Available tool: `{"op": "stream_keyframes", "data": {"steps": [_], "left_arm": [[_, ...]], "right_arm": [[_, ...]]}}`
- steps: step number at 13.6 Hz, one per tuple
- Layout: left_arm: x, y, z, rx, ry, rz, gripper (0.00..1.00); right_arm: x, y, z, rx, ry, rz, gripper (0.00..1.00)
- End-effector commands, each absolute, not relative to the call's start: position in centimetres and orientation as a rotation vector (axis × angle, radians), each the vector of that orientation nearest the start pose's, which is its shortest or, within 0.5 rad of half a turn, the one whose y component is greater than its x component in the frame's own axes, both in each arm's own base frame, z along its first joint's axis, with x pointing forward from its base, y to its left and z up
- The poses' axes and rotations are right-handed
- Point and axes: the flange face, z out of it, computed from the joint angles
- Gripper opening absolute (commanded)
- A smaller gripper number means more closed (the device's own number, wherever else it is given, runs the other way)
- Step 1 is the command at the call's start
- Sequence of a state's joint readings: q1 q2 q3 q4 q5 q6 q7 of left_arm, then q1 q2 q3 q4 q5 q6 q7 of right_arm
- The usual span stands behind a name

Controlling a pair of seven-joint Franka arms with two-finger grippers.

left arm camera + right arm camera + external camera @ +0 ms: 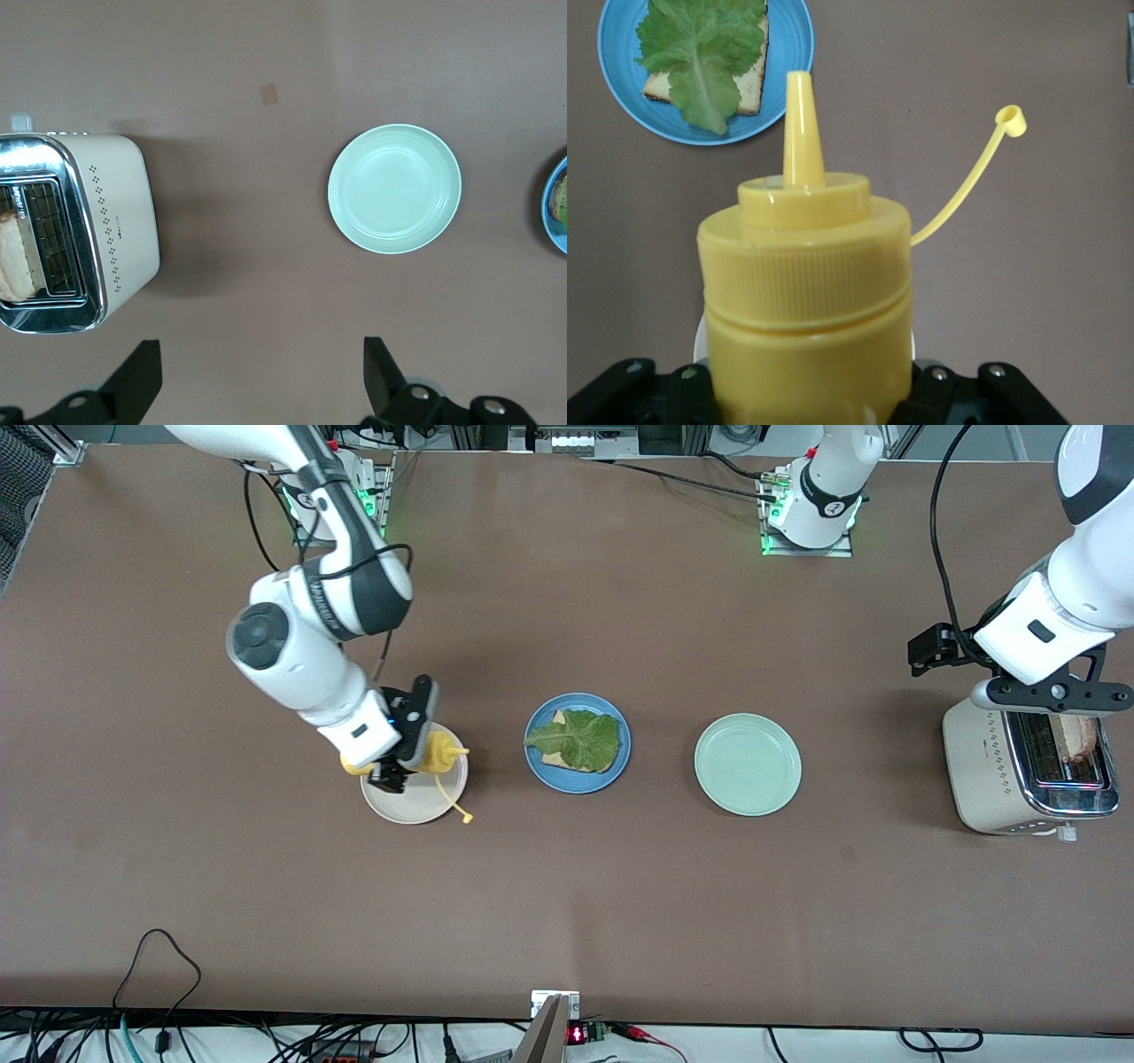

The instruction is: Make sandwich in blue plate with both arms

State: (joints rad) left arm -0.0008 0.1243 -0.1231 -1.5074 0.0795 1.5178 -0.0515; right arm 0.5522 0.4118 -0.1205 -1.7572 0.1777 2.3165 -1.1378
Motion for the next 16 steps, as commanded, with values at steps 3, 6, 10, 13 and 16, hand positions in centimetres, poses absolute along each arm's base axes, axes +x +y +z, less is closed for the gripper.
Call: {"op": "stream_keyframes", "data": {"steps": [3,6,10,13,16], "left_arm": [[57.7,-5.7,58.8,-3.041,0.105,0.159,1.0],[57.7,-5.7,58.8,-3.041,0.103,0.159,1.0],[57.7,-5.7,58.8,-3.041,0.103,0.159,1.0],[57.8,-5.6,58.8,-3.041,0.1,0.159,1.0],[57.8,-5.6,58.8,-3.041,0.1,0.159,1.0]], "right_arm": [[57.4,37.3,31.0,-2.399,-2.257,-0.122,0.0],[56.6,41.1,28.9,-2.459,-2.327,-0.063,0.0],[56.5,44.2,27.1,-2.497,-2.458,0.057,0.0],[55.0,45.4,25.8,-2.458,-2.591,0.145,0.0],[53.9,46.1,24.5,-2.437,-2.662,0.245,0.0]]}}
